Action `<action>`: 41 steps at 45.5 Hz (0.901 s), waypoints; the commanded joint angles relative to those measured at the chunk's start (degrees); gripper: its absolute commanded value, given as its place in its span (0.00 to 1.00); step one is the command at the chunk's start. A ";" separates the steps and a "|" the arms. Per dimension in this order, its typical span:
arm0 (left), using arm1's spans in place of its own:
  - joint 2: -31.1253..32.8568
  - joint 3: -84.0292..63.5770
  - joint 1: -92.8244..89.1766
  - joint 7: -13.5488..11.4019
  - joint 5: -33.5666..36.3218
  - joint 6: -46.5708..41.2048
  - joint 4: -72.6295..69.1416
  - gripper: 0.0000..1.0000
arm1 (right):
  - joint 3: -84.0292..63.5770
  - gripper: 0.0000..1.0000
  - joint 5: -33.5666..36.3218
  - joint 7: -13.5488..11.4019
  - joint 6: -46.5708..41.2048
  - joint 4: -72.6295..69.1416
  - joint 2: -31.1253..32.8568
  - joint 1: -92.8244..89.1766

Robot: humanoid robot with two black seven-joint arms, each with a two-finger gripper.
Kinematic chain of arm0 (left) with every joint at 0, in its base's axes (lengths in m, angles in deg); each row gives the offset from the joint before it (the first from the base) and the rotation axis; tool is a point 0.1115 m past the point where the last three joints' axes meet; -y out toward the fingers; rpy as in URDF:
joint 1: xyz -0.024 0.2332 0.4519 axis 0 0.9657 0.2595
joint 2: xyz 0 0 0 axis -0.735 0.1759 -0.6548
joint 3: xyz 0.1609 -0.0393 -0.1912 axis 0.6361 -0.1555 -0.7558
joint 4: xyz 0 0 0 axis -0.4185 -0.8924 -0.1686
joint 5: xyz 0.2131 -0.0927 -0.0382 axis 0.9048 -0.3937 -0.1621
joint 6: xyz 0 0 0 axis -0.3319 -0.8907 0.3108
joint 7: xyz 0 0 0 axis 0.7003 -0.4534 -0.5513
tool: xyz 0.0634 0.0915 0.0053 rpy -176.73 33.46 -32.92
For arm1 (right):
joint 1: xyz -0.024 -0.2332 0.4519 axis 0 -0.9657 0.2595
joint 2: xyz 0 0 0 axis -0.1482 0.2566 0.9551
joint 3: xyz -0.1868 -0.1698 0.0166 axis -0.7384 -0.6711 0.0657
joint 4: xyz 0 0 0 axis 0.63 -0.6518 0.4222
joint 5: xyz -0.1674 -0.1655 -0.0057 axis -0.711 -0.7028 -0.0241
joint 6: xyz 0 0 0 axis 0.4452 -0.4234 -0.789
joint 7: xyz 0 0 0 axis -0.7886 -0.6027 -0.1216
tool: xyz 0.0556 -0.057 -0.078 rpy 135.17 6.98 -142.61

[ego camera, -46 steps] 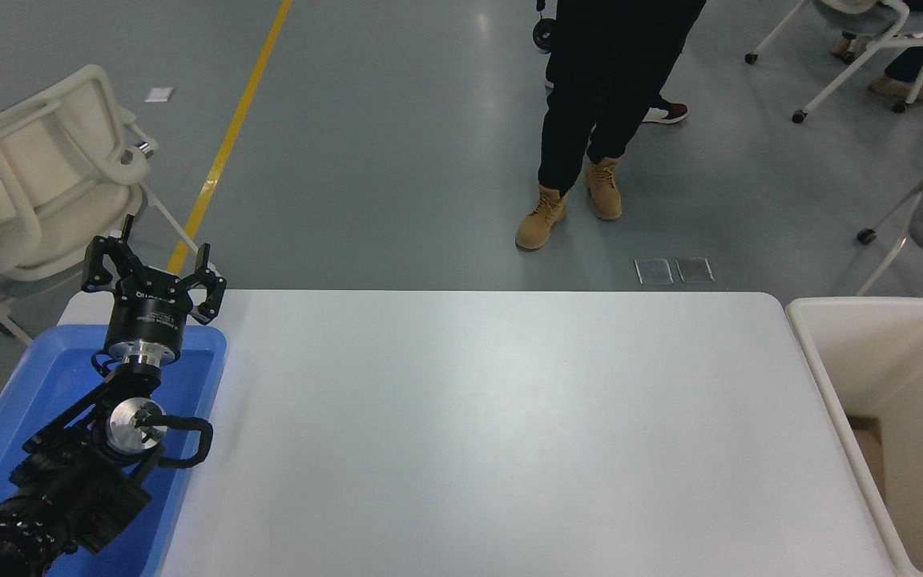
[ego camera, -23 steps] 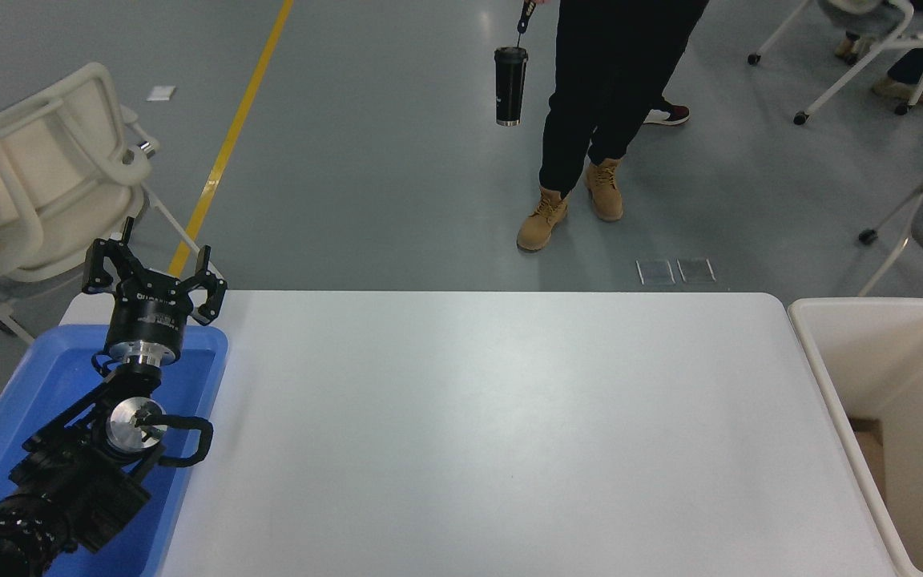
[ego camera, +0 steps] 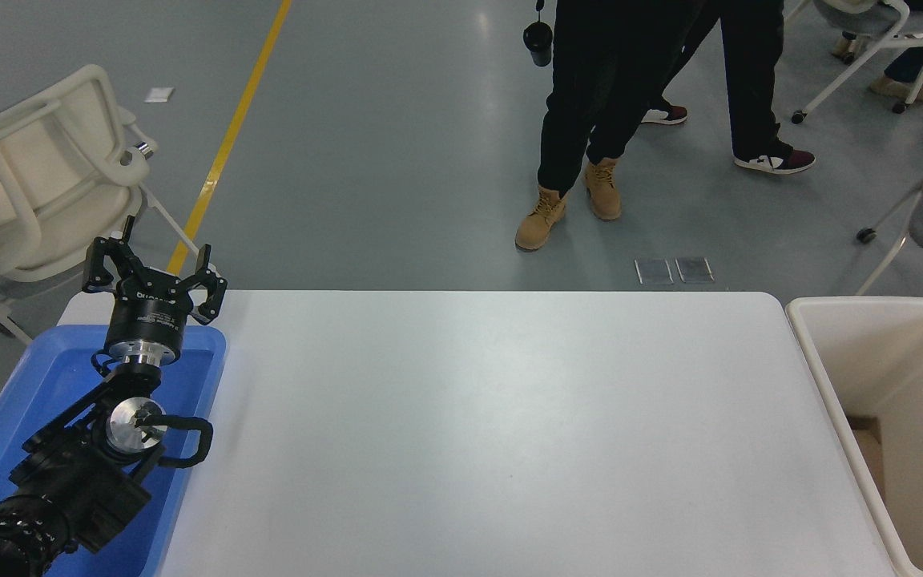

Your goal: Pick up paper ball place in dustbin

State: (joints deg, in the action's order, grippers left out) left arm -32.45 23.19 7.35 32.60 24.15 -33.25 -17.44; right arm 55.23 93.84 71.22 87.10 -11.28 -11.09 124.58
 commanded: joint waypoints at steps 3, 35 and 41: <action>0.06 0.00 0.01 0.00 0.01 0.00 -0.04 0.99 | 4.51 0.00 0.31 0.07 2.87 1.73 -5.12 -7.24; -0.02 0.00 -0.08 0.00 0.01 0.00 0.04 0.99 | 3.81 1.00 -0.31 0.07 7.27 1.55 -6.79 -8.39; -0.02 0.00 0.00 0.00 0.01 0.00 0.05 0.99 | 3.63 1.00 -0.40 0.07 7.00 0.94 -6.79 -8.30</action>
State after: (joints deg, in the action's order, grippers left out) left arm -32.45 23.19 7.34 32.60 24.15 -33.25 -17.44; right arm 59.23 93.72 71.29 93.25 -9.72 -17.79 116.35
